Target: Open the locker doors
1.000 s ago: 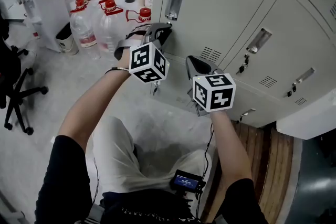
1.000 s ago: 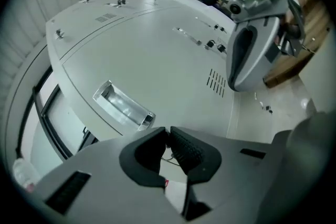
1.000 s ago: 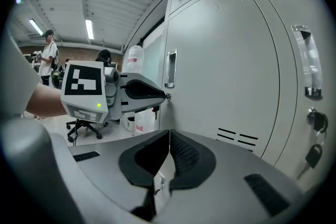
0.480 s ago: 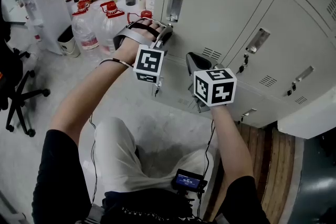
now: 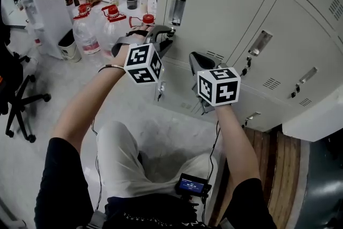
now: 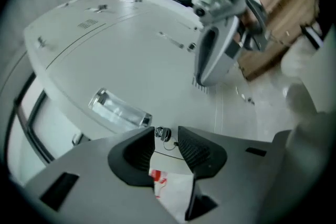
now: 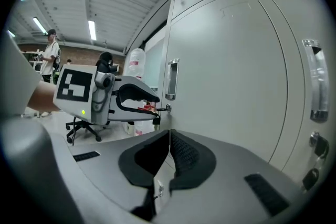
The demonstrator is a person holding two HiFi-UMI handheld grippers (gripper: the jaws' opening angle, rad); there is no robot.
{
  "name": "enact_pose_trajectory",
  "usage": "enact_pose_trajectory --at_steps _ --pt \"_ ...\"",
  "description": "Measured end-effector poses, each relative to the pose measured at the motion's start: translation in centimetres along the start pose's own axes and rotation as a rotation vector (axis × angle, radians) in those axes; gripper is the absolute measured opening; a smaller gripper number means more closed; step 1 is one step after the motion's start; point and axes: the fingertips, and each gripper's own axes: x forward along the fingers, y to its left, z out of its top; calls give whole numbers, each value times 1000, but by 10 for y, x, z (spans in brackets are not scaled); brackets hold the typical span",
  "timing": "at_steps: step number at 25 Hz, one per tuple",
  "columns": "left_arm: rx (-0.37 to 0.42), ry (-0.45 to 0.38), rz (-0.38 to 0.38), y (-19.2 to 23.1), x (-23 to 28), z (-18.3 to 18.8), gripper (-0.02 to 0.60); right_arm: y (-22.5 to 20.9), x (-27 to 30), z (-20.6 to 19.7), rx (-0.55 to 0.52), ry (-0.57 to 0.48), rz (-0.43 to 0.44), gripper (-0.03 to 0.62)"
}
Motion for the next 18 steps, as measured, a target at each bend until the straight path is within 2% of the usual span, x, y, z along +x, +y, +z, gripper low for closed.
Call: enact_pose_trajectory --at_steps 4,5,7,9,13,14,15,16,18 --pt "-545 -134 -43 27 -12 -12 130 6 15 27 -40 -44 22 32" --pt "-648 -157 -43 35 -14 -16 112 8 21 37 -52 -58 27 32" --pt "-776 -182 -35 46 -16 -24 38 13 33 56 -64 -86 39 32" --pt "-825 -184 -35 50 -14 -31 26 18 47 73 -57 -111 53 32" --pt "-858 -179 -28 52 -9 -41 25 23 71 102 -5 -160 56 35" --pt "-862 -180 -26 53 -9 -42 25 26 75 108 11 -171 60 57" --pt "-864 -182 -24 53 -9 -44 25 28 78 113 23 -180 60 118" --pt "-864 -184 -23 53 -9 -45 25 29 81 116 32 -187 48 143" --pt "-860 -188 -22 54 -10 -47 25 27 84 121 44 -203 -3 144"
